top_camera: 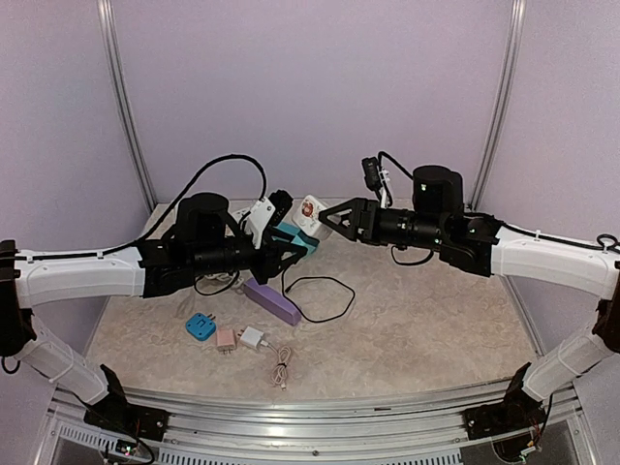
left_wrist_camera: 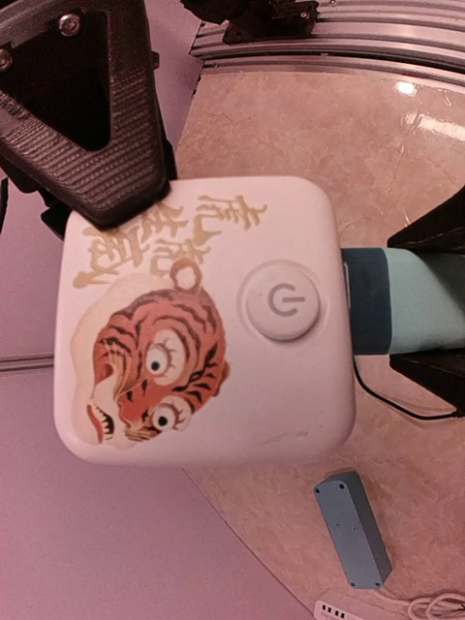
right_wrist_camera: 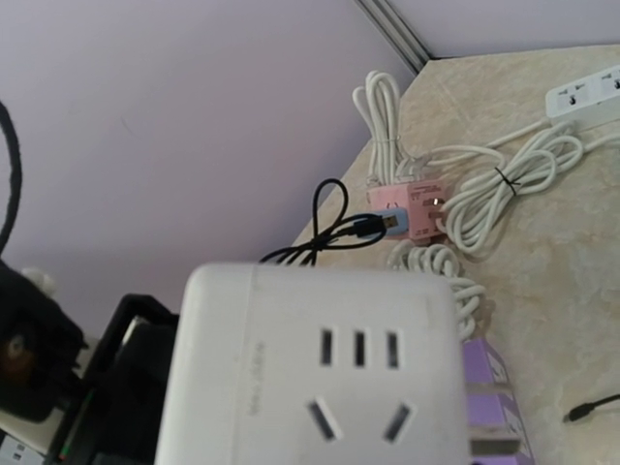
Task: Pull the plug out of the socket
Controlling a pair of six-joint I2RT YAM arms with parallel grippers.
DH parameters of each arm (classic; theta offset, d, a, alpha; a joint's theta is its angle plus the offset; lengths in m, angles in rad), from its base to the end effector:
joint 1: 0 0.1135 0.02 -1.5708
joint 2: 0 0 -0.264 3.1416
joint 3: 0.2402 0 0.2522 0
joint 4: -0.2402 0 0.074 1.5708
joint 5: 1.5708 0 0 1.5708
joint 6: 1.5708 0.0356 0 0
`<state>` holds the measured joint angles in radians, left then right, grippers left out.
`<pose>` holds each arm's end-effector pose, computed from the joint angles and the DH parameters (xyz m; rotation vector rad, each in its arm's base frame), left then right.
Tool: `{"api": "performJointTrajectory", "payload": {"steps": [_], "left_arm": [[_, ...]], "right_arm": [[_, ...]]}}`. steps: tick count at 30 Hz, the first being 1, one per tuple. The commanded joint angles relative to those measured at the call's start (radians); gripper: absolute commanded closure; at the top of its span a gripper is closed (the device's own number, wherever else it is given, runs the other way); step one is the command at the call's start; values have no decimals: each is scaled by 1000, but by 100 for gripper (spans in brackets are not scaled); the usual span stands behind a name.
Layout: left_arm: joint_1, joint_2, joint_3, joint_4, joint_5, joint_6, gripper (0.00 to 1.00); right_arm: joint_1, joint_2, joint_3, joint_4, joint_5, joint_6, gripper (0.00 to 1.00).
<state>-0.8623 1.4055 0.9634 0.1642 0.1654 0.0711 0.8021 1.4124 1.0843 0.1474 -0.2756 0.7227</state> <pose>0.2093 -0.2533 0.2934 0.9612 1.6436 -0.6980 0.2267 0.2483 0.3326 -0.3007 1.9268 1.3100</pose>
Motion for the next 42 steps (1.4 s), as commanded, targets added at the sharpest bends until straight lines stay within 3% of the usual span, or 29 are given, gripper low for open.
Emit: {"api": "performJointTrajectory", "payload": {"steps": [1, 14, 19, 31, 42], "left_arm": [[29, -37, -19, -48, 10, -50, 100], [26, -40, -5, -57, 13, -51, 100], [27, -43, -7, -61, 9, -50, 100], [42, -59, -69, -83, 28, -42, 100], [28, -70, -82, -144, -19, -15, 100]], "right_arm": [[-74, -24, 13, -138, 268, -159, 100], [-73, 45, 66, -330, 394, -230, 100], [-73, 33, 46, -294, 387, -217, 100], [-144, -91, -34, -46, 99, -85, 100], [-153, -116, -14, -100, 150, -148, 100]]}}
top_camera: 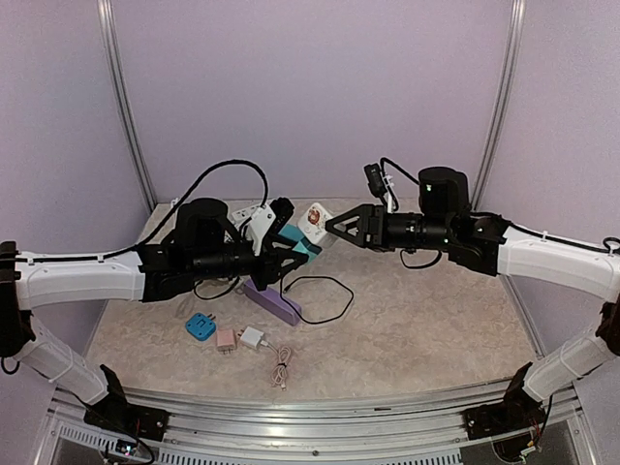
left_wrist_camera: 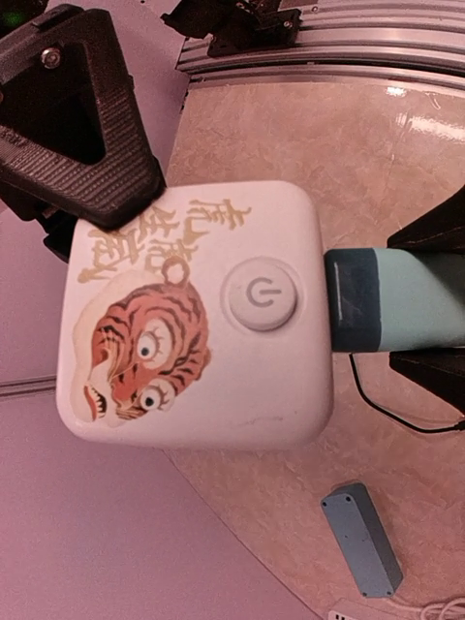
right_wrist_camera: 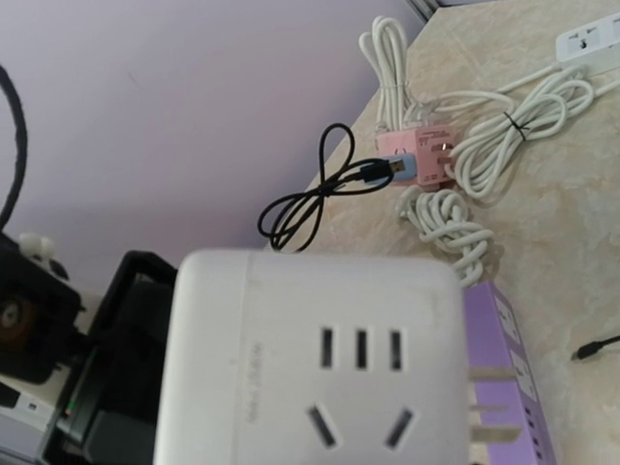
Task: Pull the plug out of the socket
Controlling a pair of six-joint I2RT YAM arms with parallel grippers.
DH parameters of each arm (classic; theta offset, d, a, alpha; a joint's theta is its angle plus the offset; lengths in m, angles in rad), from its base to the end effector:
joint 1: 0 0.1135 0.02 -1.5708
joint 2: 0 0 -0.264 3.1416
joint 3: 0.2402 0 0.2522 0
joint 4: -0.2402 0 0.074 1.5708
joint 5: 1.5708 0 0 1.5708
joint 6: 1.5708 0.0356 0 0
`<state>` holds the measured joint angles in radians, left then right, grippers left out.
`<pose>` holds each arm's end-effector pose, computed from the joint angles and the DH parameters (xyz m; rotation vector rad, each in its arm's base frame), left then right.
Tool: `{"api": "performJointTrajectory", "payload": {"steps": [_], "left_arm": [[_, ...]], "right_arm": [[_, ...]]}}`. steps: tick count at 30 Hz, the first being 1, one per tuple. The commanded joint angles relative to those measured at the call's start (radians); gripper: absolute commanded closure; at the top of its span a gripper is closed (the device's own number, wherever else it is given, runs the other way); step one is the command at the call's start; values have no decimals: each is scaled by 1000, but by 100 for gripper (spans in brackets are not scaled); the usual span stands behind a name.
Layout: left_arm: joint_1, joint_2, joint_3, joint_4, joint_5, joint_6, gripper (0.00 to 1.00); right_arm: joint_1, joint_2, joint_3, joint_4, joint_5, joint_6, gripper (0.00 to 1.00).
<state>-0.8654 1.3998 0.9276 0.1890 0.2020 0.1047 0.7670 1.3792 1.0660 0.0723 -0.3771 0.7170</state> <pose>0.2053 -0.2521 0.2852 1.0159 1.6169 -0.7097 0.2251 0.2352 0.3287 -0.3500 1.9970 1.3444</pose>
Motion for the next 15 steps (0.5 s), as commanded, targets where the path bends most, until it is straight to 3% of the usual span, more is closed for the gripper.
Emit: {"api": "performJointTrajectory", "payload": {"steps": [1, 4, 10, 15], "left_arm": [[31, -65, -46, -166, -52, -54, 100], [33, -68, -34, -148, -8, -91, 97], [69, -98, 24, -136, 170, -191, 24], [116, -116, 48, -119, 326, -272, 2]], "right_arm": [[-118, -88, -3, -15, 256, -150, 100], [-117, -93, -21, 17, 231, -176, 100], [-118, -109, -26, 115, 78, -210, 100], [-118, -121, -43, 212, -49, -227, 100]]}}
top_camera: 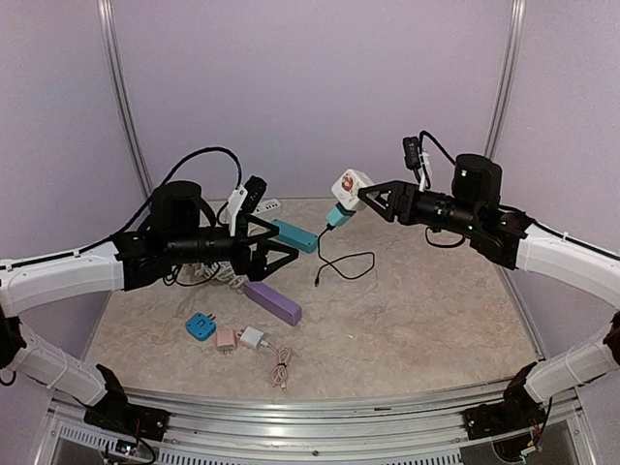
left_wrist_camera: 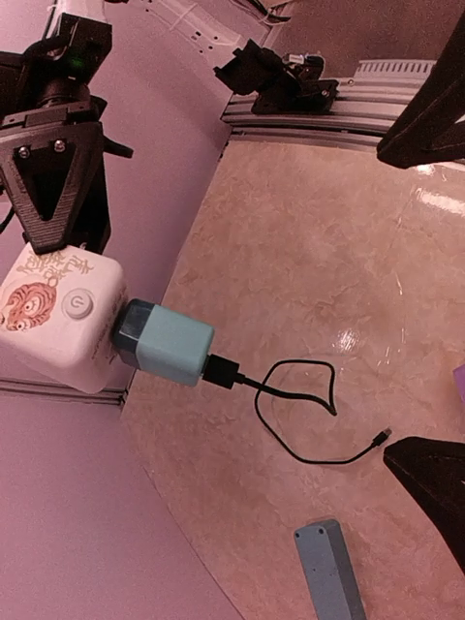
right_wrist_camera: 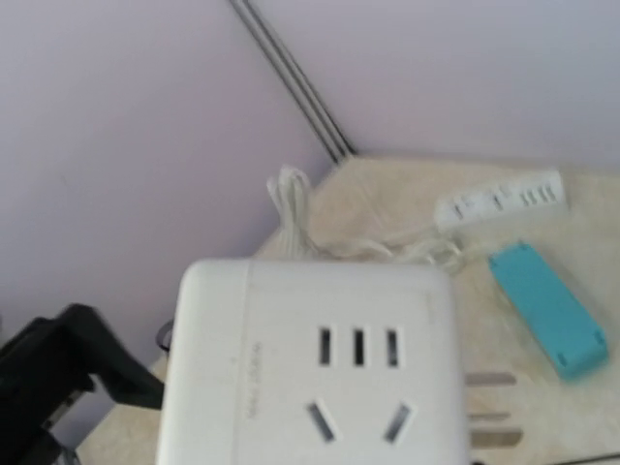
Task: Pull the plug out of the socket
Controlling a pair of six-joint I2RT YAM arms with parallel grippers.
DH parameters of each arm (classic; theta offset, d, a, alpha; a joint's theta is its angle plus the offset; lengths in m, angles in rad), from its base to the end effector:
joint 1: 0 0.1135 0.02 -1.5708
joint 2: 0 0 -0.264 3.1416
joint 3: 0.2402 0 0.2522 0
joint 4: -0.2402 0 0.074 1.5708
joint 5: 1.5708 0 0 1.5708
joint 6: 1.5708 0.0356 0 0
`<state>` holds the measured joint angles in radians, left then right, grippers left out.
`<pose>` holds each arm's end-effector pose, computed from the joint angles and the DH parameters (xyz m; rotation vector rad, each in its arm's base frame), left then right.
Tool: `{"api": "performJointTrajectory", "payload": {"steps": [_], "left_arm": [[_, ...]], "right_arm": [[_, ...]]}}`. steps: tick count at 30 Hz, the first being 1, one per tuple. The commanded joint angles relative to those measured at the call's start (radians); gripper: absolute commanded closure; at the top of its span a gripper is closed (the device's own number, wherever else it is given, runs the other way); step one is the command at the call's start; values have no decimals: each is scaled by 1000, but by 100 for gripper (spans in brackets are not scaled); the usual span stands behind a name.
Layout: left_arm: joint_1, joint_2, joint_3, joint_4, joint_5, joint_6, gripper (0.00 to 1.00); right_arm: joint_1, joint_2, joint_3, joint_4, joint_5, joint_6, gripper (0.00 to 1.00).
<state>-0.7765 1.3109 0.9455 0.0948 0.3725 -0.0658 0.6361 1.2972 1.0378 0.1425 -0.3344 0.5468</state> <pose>0.2090 -0.2234 0.3085 0.9193 1.6922 -0.9204 0.2406 0.1922 0.3503 -0.3506 1.7879 1.1460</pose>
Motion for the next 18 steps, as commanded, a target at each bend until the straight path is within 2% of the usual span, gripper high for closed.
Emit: {"api": "performJointTrajectory", "payload": {"steps": [1, 4, 7, 12, 18], "left_arm": [[43, -29, 32, -16, 200, -122, 1], [83, -14, 50, 2, 318, -177, 1], [85, 7, 67, 4, 334, -185, 1], [87, 31, 97, 21, 396, -203, 1], [77, 55, 133, 26, 462, -212, 1]], "right_arm": [[13, -39, -18, 165, -130, -55, 100], [14, -28, -20, 254, -270, -42, 100], [17, -8, 4, 290, -389, -27, 100], [43, 28, 79, 167, -445, -98, 100], [83, 72, 102, 156, -479, -115, 100]]}}
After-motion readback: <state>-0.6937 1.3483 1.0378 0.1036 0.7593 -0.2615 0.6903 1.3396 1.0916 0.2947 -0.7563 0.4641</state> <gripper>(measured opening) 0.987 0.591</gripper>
